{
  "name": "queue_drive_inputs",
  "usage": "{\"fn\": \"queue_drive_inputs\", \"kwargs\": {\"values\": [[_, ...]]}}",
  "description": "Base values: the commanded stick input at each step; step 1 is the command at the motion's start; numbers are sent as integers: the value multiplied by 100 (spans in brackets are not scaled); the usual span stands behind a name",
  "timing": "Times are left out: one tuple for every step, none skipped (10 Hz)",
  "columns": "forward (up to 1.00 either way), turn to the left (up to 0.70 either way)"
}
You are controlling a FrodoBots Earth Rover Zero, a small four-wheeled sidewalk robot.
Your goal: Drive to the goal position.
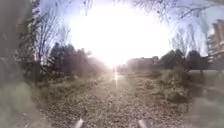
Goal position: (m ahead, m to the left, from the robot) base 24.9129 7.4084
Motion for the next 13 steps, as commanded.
{"fn": "queue_drive_inputs", "kwargs": {"values": [[50,0],[50,0],[50,-2],[50,-5],[50,-9],[50,-13],[50,-17],[50,-16],[50,-11],[50,-6],[50,-1],[50,0],[50,0]]}}
